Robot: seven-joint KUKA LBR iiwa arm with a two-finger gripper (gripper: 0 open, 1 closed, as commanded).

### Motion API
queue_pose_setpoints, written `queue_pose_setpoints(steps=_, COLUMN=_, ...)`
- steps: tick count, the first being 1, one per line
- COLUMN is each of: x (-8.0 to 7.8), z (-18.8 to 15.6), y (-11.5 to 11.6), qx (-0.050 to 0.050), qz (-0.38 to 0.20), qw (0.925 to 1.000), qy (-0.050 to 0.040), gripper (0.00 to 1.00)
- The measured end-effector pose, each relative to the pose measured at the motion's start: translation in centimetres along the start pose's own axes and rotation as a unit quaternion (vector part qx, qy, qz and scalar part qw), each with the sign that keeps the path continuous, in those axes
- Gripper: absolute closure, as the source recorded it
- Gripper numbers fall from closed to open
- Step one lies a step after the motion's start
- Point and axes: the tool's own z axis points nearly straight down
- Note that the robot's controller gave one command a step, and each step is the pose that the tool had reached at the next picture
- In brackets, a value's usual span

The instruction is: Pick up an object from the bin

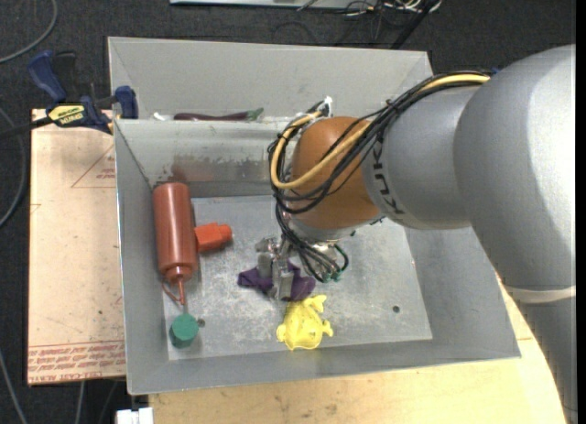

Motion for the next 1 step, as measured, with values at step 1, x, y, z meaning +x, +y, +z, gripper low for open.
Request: queue_pose_setpoints(steps=1, x=-0.5, z=-7.87, y=-0.69, qx=0.0, qz=-0.018, qw=0.9998, qy=-0.0013, gripper=1.0)
